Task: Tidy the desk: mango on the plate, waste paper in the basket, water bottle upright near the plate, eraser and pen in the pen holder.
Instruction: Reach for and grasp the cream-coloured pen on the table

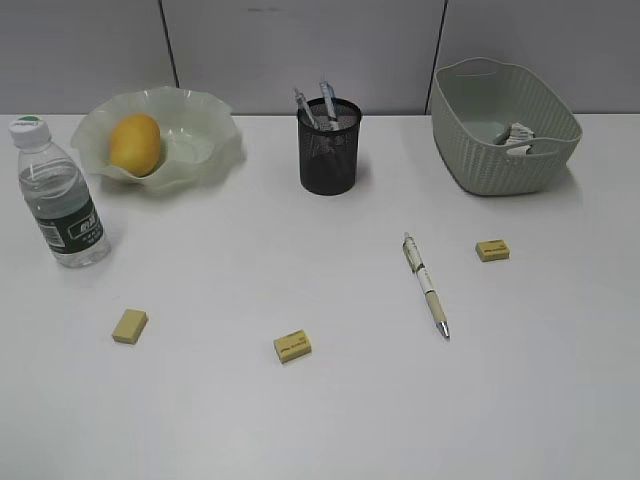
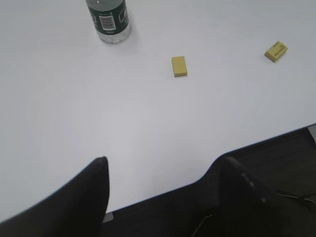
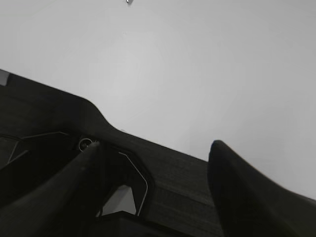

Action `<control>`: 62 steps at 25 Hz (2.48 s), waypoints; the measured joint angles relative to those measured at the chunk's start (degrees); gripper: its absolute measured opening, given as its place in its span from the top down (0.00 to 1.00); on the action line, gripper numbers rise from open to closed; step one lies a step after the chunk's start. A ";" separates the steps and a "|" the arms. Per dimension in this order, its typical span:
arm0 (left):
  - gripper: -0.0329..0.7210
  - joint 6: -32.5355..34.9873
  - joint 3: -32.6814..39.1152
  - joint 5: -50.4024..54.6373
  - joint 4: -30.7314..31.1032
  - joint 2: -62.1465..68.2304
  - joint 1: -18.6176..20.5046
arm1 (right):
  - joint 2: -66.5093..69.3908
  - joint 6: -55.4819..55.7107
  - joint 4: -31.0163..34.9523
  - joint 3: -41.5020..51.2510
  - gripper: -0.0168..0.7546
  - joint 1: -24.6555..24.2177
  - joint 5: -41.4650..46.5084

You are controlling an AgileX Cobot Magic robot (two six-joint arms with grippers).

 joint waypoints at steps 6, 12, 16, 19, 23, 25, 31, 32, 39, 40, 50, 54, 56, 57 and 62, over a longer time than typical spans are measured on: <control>0.25 -0.37 1.88 0.17 0.00 -1.84 0.00 | 19.35 0.05 -0.87 -5.25 0.30 0.00 -3.91; 0.25 -0.34 4.46 0.44 -0.11 -1.84 0.00 | 37.90 -0.56 -0.06 -12.92 0.30 0.00 -7.98; 0.25 -0.34 4.46 0.44 -0.17 -1.84 0.00 | 48.32 -2.76 1.53 -19.75 0.30 0.00 -10.05; 0.26 -0.34 4.46 0.44 -0.22 -1.84 0.00 | 55.20 -3.52 2.11 -24.86 0.30 0.00 -10.50; 0.28 -0.34 4.46 0.44 -0.97 -1.84 0.00 | 63.81 -3.91 2.44 -31.16 0.30 -0.06 -10.57; 0.29 -0.34 4.46 0.45 -1.58 -1.84 0.00 | 67.72 -4.20 2.97 -33.84 0.30 -0.79 -10.62; 0.31 -0.34 4.46 0.50 -2.47 -1.84 0.00 | 77.31 -6.36 7.48 -39.63 0.30 -4.69 -11.20; 0.31 -0.34 4.46 0.50 -2.51 -1.84 0.00 | 78.50 -6.42 7.08 -40.23 0.30 -5.01 -11.49; 0.31 -0.34 4.46 0.50 -2.70 -1.84 0.00 | 85.08 -5.93 6.85 -45.73 0.36 -5.09 -12.45; 0.31 -0.34 4.46 0.50 -2.70 -1.84 0.00 | 86.00 -5.85 6.85 -46.45 0.37 -5.09 -12.45; 0.31 -0.34 4.46 0.50 -2.70 -1.84 0.00 | 91.09 -5.17 7.39 -47.54 0.42 -5.09 -12.86; 0.31 -0.34 4.46 0.50 -2.70 -1.84 0.00 | 91.56 -4.13 7.41 -47.54 0.45 -5.09 -14.77; 0.31 -0.34 4.46 0.50 -2.70 -1.84 0.00 | 91.56 -3.65 7.46 -47.54 0.47 -5.09 -15.53; 0.31 -0.34 4.46 0.50 -2.70 -1.84 0.00 | 91.56 -3.51 7.46 -47.54 0.49 -5.03 -16.00; 0.31 -0.34 4.46 0.50 -2.70 -1.84 0.00 | 91.56 -2.35 7.46 -47.54 0.53 -4.51 -17.17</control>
